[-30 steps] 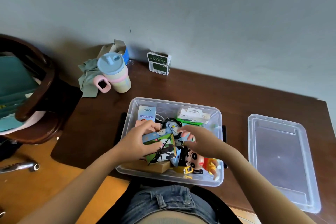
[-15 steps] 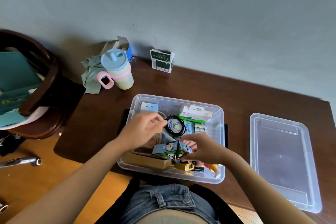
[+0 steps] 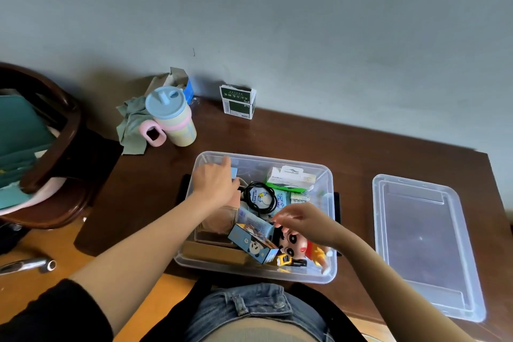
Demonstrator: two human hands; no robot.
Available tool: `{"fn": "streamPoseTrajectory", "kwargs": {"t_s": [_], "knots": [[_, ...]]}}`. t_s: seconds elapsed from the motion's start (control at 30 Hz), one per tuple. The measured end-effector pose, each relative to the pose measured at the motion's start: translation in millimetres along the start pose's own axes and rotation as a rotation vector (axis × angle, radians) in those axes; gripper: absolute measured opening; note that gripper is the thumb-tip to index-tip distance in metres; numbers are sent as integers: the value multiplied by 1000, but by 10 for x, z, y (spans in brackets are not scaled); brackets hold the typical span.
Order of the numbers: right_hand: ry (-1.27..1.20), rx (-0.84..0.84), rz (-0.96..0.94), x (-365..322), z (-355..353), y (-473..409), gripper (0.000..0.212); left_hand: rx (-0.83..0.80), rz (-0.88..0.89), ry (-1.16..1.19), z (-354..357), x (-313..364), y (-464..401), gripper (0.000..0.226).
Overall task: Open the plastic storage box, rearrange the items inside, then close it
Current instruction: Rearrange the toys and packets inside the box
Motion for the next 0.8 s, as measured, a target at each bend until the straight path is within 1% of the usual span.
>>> {"fn": "streamPoseTrajectory", "kwargs": {"t_s": [0.1,0.2,0.3,0.37,0.47,0.53,0.6,0.7,0.73,0.8], "knots": [[-7,101,26,28,-30,-56,21,108,47,89,-85,-86,95,57],[2,192,79,46,-56,-145,23,257,90,169,-234,-190,243,47],[-33,222,86,-4,-61,-198,24,446,111,333,-464,-310,391,37],[-92,222,53,-91,-65,-213,24,512,107,472,-605,-326,438,37],[-275,194,23,-271,-94,-196,27,496,136,610,-712,-224,436,49],[-455,161,43,-394,-135,-145,34,472,182,655,-721,-82,440,58],[-608,98,80,-487,-180,-71,43,477,253,672,-684,107,469,62],[-683,28,181,-538,-215,30,70,521,381,576,-560,406,542,61],[-690,6,211,-524,-208,47,75,552,429,534,-512,497,564,59],[-745,-50,254,-456,-180,67,71,600,520,483,-425,649,601,54]]}}
Point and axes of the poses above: each hand's wrist, its own y-axis away from the middle knuckle, its own z-axis out of the palm, x = y × z, the point moved 1 cm from there along -y, towards the middle knuckle, and after that the axes turned 12 degrees about z, right-handed, at the moved point
